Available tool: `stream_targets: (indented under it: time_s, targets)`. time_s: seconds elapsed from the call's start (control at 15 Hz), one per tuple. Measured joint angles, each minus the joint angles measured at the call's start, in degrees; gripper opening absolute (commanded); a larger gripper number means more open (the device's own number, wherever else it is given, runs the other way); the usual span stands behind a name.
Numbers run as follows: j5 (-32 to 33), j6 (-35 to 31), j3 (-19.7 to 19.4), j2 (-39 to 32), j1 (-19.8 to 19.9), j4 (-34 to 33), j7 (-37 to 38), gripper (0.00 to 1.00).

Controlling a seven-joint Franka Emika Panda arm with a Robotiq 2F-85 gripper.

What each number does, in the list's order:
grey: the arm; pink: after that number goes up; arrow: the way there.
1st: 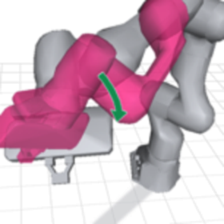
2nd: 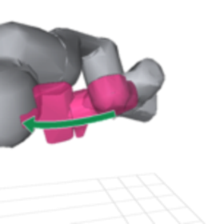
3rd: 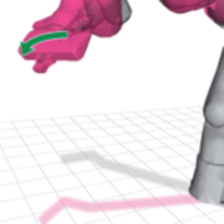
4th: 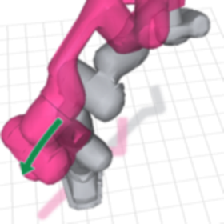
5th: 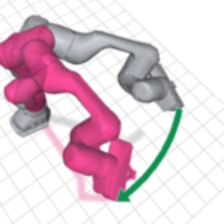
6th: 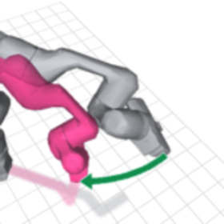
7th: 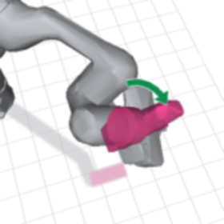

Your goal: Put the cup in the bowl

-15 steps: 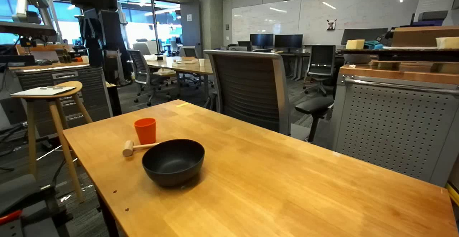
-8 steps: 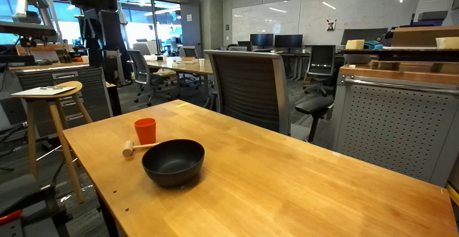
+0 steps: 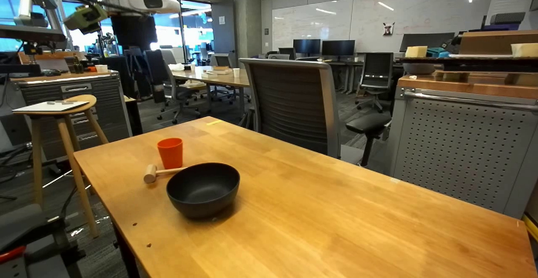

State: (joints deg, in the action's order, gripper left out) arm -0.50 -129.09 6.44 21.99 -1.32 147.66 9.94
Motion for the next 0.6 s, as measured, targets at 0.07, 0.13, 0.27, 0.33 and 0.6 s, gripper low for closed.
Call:
stream_targets:
  time_s: [0.07, 0.13, 0.27, 0.33, 0.6]
  targets:
    - [0.0, -2.3, 1.3, -2.7, -0.7, -0.3, 1.9, 1.00]
    - [0.0, -4.7, 2.6, -5.6, -1.4, -0.8, 3.7, 1.00]
    - [0.2, -8.6, 4.6, -11.5, -2.5, -2.3, 6.6, 1.00]
    - [0.7, -10.0, 5.4, -14.5, -3.0, -3.4, 7.9, 1.00]
    - [5.2, -14.2, 5.9, -26.7, -4.9, -9.0, 12.5, 1.00]
